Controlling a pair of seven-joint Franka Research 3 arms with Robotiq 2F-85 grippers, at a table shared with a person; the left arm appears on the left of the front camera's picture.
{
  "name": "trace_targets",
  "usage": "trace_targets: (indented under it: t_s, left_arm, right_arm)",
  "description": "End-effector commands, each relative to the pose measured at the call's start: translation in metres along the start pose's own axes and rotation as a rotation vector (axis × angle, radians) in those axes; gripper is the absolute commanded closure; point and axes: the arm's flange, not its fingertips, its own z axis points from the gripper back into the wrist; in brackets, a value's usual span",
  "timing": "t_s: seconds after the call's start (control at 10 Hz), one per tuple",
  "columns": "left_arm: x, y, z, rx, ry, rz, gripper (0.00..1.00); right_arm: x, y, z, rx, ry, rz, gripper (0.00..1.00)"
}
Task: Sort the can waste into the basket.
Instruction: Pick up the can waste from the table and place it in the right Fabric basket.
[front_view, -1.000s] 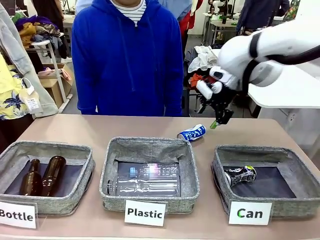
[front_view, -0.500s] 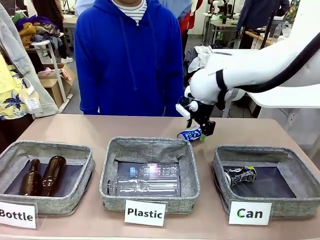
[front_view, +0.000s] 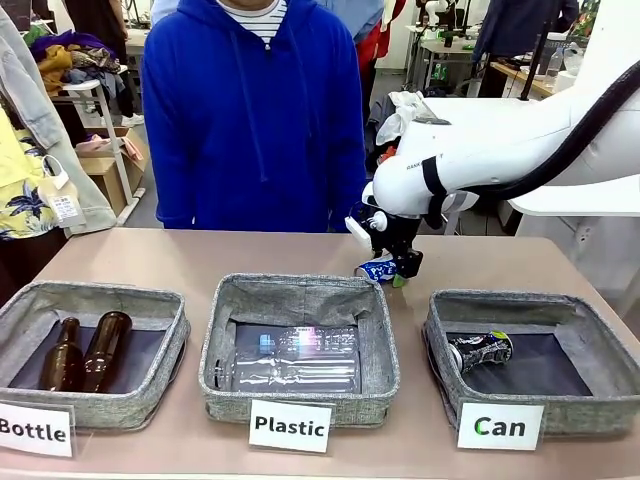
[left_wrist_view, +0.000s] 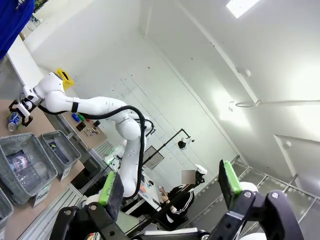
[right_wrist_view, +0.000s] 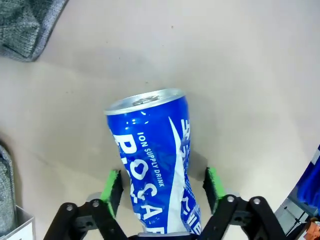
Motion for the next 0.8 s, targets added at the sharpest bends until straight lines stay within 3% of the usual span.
trace_targets:
  t_s: [0.0,0.1,0.2,0.5,0.7]
  left_arm:
    - [0.003,-0.004,0.0,-0.009,-0.009,0.009,0.0]
    - [0.003,-0.004,0.0,-0.009,-0.009,0.009,0.0]
    - [0.003,-0.004,0.0,-0.009,-0.009,0.009,0.0]
    - [0.003,-0.004,0.0,-0.009,-0.009,0.009,0.0]
    - [0.003,-0.004,0.0,-0.009,-0.009,0.009,0.0]
  right_arm:
    - [0.002,-0.001,0.006,0.022,0.001,-0.019,1.0]
    - [0.003,0.0,0.007,0.025,0.004,-0.015,0.66]
    - [0.003,0.0,0.007,0.025,0.008,-0.024,1.0]
    - [0.0,0.003,0.02,0.012,0.01,-0.028,1.0]
    - [-0.003,0.021,0.056,0.0,0.0,-0.012,1.0]
